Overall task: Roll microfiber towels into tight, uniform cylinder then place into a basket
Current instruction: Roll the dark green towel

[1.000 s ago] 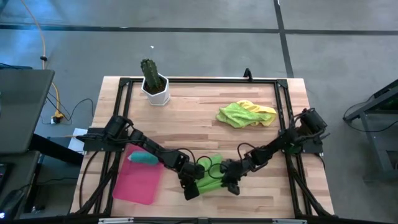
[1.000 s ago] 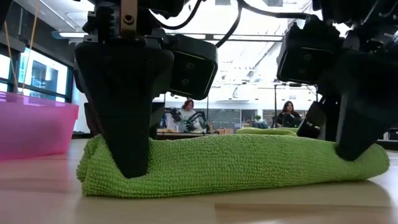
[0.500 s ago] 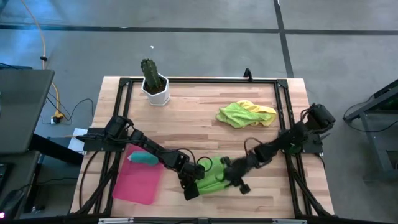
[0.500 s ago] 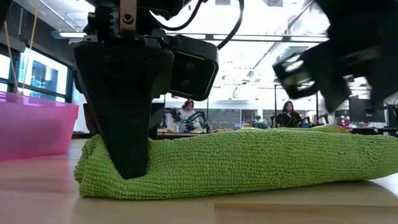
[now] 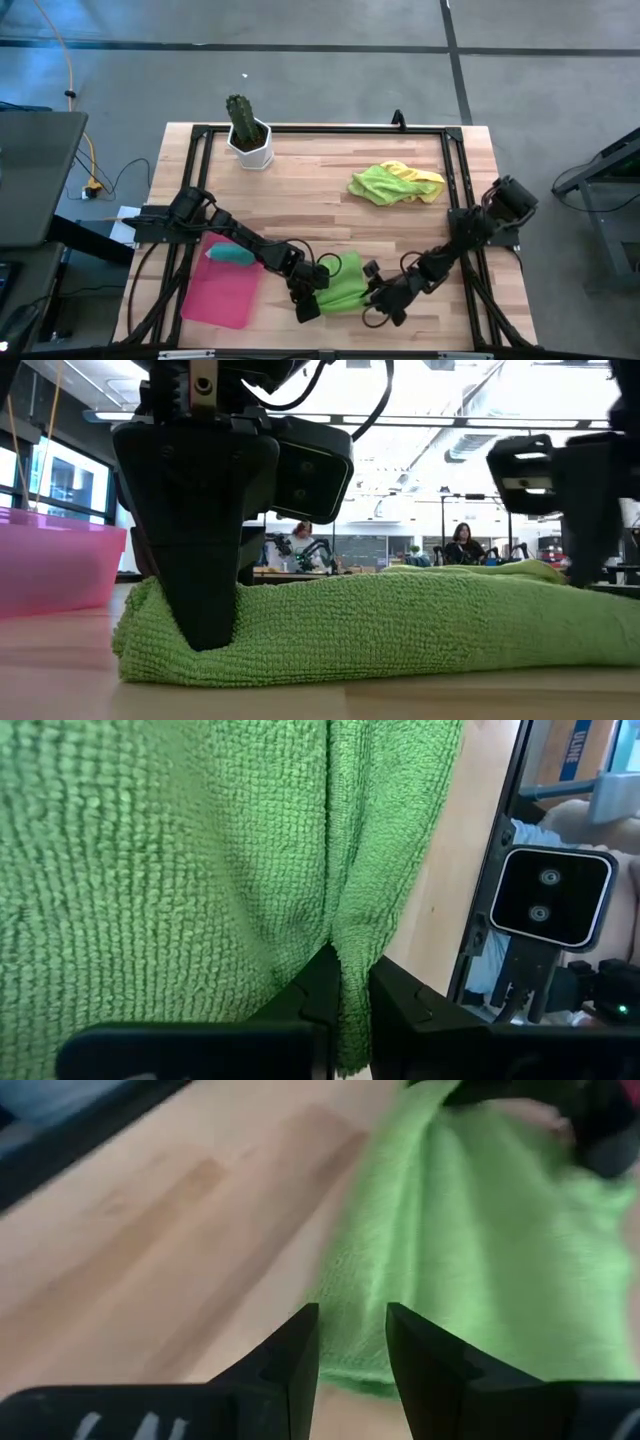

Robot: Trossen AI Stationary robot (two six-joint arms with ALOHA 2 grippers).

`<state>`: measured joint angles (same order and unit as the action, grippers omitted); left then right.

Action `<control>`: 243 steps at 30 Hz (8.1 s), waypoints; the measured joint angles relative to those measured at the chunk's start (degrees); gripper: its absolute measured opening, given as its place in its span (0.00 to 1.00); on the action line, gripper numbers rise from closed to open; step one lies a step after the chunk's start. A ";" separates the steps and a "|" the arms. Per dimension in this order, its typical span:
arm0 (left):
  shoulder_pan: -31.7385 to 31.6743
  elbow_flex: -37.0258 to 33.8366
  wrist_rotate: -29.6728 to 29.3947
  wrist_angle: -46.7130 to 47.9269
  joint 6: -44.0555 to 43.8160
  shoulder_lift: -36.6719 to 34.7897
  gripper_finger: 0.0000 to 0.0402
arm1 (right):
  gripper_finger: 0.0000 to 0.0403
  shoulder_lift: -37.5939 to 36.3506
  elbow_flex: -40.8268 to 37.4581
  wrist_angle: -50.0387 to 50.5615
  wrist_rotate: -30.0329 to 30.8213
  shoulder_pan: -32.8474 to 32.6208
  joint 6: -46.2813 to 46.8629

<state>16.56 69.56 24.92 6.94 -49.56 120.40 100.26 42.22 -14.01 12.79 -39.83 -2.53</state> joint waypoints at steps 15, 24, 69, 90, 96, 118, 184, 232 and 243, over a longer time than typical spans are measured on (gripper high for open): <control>0.00 0.02 0.16 -0.43 -1.29 0.02 0.05 | 0.28 5.18 0.15 -3.77 2.69 -0.73 4.23; -0.07 0.03 2.15 -0.88 -1.56 0.05 0.05 | 0.07 5.36 0.22 -3.59 1.36 -0.59 15.29; 0.04 0.02 6.00 -0.12 -7.31 -0.80 0.05 | 0.00 5.12 0.28 -3.35 -21.93 11.02 71.74; 2.38 0.78 -5.75 5.10 8.45 -3.99 0.30 | 0.03 5.23 0.09 -3.12 -22.36 10.95 71.60; 3.46 8.60 -22.82 18.81 22.72 -5.75 0.30 | 0.03 5.25 0.07 -2.75 -22.53 10.95 71.54; 12.40 15.34 -38.32 25.19 33.04 -6.06 0.44 | 0.03 5.30 0.02 -2.78 -22.21 10.91 71.16; 4.76 4.21 -1.21 10.74 5.13 -3.74 0.02 | 0.03 5.45 0.04 -7.80 -19.39 10.95 35.59; 4.85 4.31 -9.83 19.82 3.71 -4.00 0.01 | 0.42 11.96 3.50 -17.27 0.08 3.41 -11.21; 4.81 4.28 -7.52 19.66 3.69 -3.88 0.01 | 0.42 14.26 7.13 -12.01 5.09 3.53 -10.83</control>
<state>21.37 73.84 17.41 26.60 -45.87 116.52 114.52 49.35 -26.02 17.88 -36.30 -13.36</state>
